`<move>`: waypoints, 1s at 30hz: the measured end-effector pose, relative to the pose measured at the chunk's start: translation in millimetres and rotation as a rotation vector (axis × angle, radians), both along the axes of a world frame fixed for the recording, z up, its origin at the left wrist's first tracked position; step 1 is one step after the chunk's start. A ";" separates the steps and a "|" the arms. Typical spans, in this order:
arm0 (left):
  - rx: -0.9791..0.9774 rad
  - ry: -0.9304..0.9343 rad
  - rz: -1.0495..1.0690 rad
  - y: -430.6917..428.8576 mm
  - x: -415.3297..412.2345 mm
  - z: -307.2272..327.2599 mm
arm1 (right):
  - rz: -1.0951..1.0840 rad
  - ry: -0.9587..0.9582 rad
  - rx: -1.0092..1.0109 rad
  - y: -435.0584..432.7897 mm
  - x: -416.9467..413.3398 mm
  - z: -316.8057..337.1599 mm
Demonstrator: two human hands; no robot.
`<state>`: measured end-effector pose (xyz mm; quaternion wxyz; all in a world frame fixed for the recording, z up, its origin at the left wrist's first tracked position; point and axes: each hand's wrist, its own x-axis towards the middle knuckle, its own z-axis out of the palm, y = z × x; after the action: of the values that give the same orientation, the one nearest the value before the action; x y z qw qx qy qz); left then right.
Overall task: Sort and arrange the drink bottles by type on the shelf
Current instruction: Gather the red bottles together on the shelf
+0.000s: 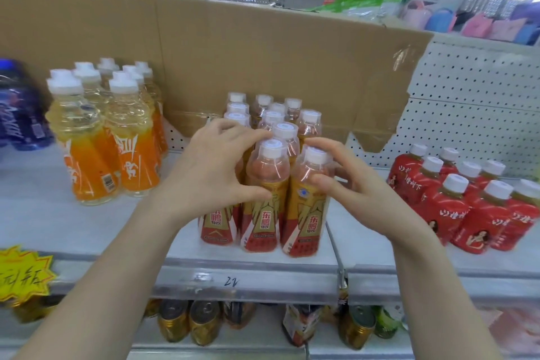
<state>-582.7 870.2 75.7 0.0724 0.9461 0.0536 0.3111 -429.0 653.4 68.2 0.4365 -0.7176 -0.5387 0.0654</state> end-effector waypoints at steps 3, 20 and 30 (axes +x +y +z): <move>0.018 -0.030 0.014 -0.4 2.2 -4.0 | 0.011 0.023 0.069 10.3 0.5 -5.3; 0.024 -0.206 0.040 3.1 7.9 -15.5 | -0.371 0.095 -0.054 94.2 109.1 5.9; -0.073 -0.244 0.161 -9.7 4.1 -24.5 | -0.226 0.122 -0.020 47.9 105.7 -9.3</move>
<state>-578.6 860.5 51.2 0.0876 0.8906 0.1317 0.4264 -323.2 701.3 58.9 0.4660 -0.7726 -0.4262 0.0650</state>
